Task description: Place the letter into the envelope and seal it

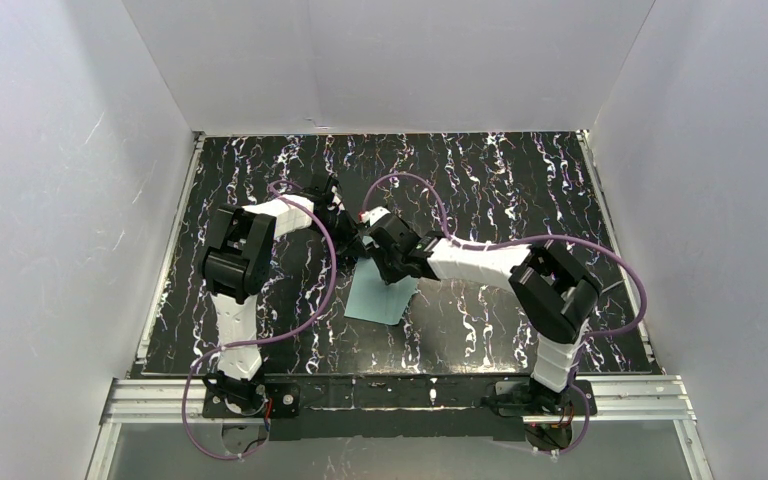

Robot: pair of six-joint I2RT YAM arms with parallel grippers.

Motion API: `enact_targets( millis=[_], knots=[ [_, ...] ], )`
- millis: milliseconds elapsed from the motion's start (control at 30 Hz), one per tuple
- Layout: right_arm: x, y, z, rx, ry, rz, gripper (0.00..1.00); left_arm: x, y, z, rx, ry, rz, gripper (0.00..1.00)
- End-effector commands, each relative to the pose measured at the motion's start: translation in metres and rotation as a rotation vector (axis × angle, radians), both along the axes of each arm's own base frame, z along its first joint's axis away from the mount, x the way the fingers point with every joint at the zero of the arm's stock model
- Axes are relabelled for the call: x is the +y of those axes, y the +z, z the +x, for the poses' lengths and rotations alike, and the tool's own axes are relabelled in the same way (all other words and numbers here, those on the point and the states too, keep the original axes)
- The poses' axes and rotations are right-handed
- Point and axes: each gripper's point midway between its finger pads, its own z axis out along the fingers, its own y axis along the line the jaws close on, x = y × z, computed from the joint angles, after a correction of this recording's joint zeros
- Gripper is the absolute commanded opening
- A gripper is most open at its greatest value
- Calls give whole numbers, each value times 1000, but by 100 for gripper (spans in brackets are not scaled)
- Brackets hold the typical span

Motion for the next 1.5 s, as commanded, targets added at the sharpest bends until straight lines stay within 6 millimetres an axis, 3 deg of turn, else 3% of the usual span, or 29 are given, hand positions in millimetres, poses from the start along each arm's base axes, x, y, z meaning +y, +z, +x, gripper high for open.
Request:
enact_targets(
  millis=[0, 100, 167, 233, 333, 400, 533, 767, 900, 1100, 1233, 1467],
  knots=[
    [-30, -33, 8, 19, -89, -141, 1, 25, -52, -33, 106, -32, 190, 0],
    [-5, -10, 12, 17, -41, -22, 1, 22, -47, -31, 95, -42, 167, 0],
    [9, 20, 13, 12, -16, 76, 1, 17, -41, -28, 81, -53, 143, 0],
    [10, 49, 16, 32, -32, 148, 1, 14, -34, -26, 67, -59, 124, 0],
    [-4, 90, 24, 81, -88, 275, 1, 10, -22, -21, 45, -64, 99, 0],
    [-24, 112, 35, 112, -141, 369, 1, 7, -16, -17, 33, -63, 85, 0],
    [-55, 129, 41, 190, -192, 476, 1, 3, -5, -10, 2, -63, 68, 0],
    [-100, 105, 29, 402, -390, 524, 1, -15, 42, 1, -98, -92, -60, 2],
    [-125, 85, 20, 547, -554, 653, 1, -22, 75, 1, -145, -110, -123, 18],
    [-139, 43, -8, 777, -697, 772, 1, -12, 104, -12, -183, -154, -98, 42],
    [-153, 27, -6, 790, -794, 824, 5, 11, 99, -24, -207, -182, 21, 53],
    [-175, -11, -9, 817, -926, 772, 31, 29, 76, -38, -172, -216, 113, 59]
  ],
)
